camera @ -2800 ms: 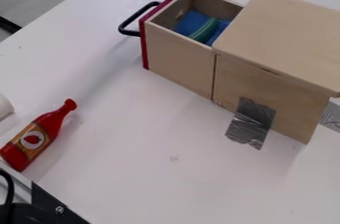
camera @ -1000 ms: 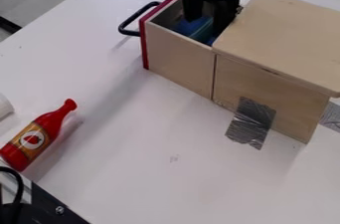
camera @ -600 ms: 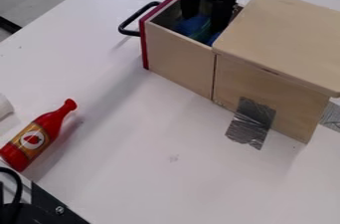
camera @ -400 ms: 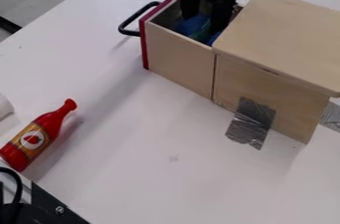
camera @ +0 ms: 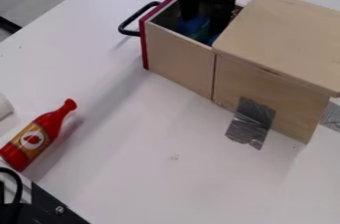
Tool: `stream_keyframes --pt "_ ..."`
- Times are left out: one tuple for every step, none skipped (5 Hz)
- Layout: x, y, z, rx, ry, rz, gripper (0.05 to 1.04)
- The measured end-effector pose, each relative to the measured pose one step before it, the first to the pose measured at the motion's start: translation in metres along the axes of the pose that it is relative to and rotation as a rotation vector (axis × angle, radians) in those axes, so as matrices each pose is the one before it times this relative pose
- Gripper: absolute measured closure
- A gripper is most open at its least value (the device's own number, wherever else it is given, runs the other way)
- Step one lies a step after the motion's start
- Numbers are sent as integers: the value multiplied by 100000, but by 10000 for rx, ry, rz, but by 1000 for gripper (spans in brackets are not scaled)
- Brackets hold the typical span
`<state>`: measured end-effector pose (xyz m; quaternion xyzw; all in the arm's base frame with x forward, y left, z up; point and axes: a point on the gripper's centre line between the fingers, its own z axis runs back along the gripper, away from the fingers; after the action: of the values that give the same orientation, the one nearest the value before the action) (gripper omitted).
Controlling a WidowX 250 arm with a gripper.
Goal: Take a cucumber out of the drawer
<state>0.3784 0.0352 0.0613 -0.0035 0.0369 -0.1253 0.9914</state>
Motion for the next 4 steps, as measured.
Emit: stream_keyframes --pt "-165 10 -534 -4 145 31 86" --pt "-111 207 -38 62 38 69 86" --pt "-479 390 -330 130 190 121 86" --pt "-536 465 -646 298 142 166 86"
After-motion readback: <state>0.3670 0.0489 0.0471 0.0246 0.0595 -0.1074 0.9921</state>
